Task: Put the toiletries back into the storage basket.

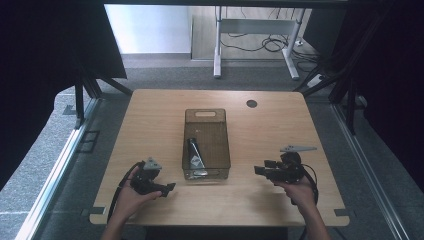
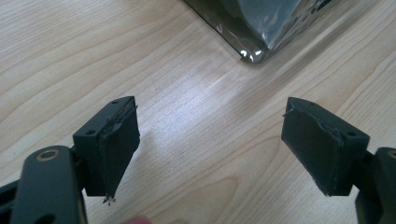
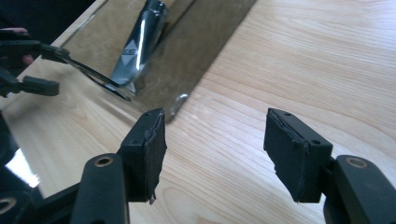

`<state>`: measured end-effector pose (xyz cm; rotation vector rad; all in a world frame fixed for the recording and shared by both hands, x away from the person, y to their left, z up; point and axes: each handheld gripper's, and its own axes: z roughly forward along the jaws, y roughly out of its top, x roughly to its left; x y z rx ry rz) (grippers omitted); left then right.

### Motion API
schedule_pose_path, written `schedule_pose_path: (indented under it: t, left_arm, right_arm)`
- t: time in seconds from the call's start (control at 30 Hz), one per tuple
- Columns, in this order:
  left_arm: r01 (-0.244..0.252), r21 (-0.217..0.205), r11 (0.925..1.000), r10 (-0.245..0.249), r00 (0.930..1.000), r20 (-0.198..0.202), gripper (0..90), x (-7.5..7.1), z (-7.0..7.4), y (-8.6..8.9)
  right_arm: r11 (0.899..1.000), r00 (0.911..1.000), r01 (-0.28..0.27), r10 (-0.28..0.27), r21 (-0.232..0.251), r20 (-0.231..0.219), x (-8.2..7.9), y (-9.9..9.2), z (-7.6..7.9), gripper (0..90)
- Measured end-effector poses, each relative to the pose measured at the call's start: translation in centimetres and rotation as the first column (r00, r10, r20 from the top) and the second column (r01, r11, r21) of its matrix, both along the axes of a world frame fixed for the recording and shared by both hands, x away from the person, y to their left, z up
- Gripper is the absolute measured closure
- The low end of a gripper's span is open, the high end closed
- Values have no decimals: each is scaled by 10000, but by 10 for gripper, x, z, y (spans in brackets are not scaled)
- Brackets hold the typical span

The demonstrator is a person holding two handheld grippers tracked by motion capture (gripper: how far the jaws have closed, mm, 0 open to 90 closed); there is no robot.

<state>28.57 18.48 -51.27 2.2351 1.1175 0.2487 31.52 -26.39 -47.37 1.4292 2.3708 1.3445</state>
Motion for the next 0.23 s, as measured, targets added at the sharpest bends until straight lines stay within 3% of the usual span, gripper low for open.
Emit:
schedule_pose_path:
  t: [0.23]
  left_arm:
    - [-28,-49,10000,29,10000,37,196,1,0,1]
  right_arm:
    - [9999,9992,-107,107,-7,394,-3,0,-1,354]
